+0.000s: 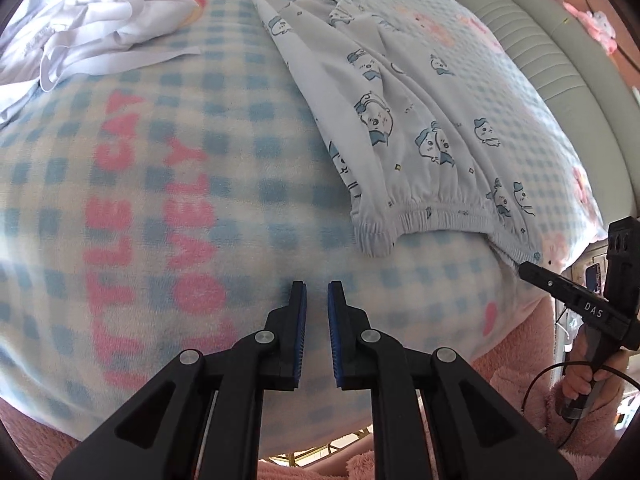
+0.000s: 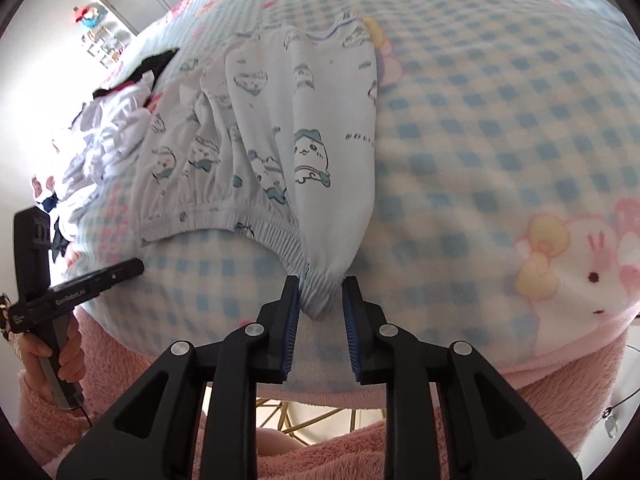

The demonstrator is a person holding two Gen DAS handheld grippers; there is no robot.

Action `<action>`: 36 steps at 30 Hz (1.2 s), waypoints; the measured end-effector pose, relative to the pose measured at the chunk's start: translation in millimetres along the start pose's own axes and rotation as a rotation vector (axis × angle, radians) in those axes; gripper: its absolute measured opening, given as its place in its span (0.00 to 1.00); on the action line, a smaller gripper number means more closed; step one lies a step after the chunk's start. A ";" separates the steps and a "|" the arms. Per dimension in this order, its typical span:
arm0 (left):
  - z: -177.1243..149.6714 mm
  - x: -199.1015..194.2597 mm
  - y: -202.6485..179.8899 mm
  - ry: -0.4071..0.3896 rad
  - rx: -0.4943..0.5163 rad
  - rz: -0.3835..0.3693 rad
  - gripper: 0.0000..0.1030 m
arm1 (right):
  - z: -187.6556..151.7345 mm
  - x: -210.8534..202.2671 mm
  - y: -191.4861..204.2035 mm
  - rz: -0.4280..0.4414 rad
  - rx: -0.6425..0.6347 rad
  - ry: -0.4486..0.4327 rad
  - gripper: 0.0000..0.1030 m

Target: Fold clothes

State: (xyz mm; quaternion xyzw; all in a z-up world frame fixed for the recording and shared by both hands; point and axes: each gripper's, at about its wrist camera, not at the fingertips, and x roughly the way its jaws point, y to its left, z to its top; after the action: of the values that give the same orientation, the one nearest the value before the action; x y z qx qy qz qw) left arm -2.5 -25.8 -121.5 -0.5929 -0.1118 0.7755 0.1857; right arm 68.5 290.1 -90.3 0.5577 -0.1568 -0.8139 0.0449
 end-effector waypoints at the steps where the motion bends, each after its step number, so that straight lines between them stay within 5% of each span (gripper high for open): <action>1: 0.3 -3.2 0.4 -0.006 -0.002 -0.008 0.18 | 0.6 -6.7 -2.0 -0.001 0.004 -0.016 0.21; 6: 4.0 -22.5 -0.2 -0.045 -0.010 -0.041 0.36 | 14.8 -35.2 -5.3 -0.021 -0.005 -0.109 0.27; 20: 56.3 -25.6 19.1 -0.139 -0.089 -0.084 0.37 | 81.6 38.7 14.1 -0.076 -0.022 -0.045 0.32; 24: 64.0 0.9 22.6 -0.091 -0.139 -0.114 0.51 | 84.9 51.8 16.6 -0.066 -0.020 -0.034 0.44; 29: 60.6 33.9 11.3 0.003 -0.123 -0.131 0.51 | 79.6 63.9 16.9 -0.062 -0.019 -0.004 0.45; 36: 61.5 22.9 17.3 -0.066 -0.176 -0.155 0.52 | 78.0 50.7 19.3 -0.089 -0.006 -0.099 0.49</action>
State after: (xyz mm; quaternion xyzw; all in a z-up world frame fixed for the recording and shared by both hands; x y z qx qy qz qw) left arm -69.5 -29.0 -131.7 -0.5707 -0.2309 0.7651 0.1888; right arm -24.3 275.3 -104.0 0.5231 -0.1315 -0.8420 0.0025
